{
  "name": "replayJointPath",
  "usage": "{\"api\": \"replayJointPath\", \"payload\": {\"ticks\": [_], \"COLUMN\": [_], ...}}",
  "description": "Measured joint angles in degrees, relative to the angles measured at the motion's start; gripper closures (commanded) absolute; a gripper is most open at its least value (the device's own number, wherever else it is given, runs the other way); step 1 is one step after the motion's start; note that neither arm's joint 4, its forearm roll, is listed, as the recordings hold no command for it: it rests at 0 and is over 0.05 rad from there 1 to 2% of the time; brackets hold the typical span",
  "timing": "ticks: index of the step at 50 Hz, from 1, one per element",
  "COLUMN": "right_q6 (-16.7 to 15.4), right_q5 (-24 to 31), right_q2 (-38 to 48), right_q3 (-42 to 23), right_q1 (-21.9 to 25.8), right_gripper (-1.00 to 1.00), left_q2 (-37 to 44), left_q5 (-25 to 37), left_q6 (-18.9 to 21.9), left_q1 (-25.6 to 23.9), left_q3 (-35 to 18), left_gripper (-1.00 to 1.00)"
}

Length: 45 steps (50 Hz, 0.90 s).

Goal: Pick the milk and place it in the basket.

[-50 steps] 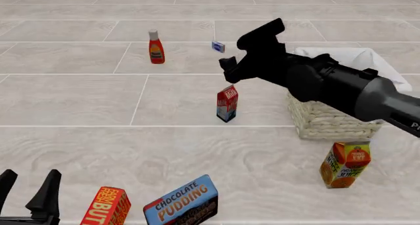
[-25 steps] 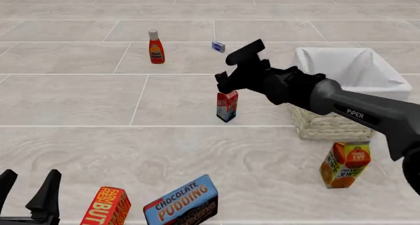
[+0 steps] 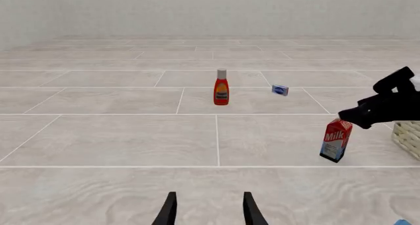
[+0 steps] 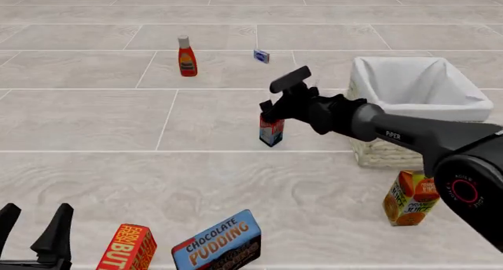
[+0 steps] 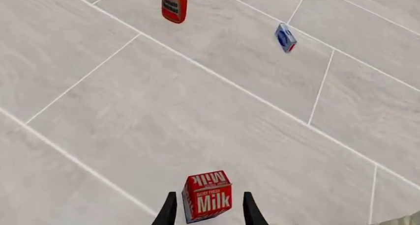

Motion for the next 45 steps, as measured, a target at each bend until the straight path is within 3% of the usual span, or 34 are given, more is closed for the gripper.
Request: {"api": "replayJointPath", "payload": {"ticks": [45], "right_q6": [1.63], "right_q5": [-3.44], "right_q2": [10.86], "right_q3": [-3.32], "right_q1": [-0.93], "right_gripper": [-1.0], "left_q2": [0.0], "left_q5": [0.0], "left_q6": [0.0], "left_q1": [0.0], "left_q3": [0.0], "left_gripper": [-1.0]}}
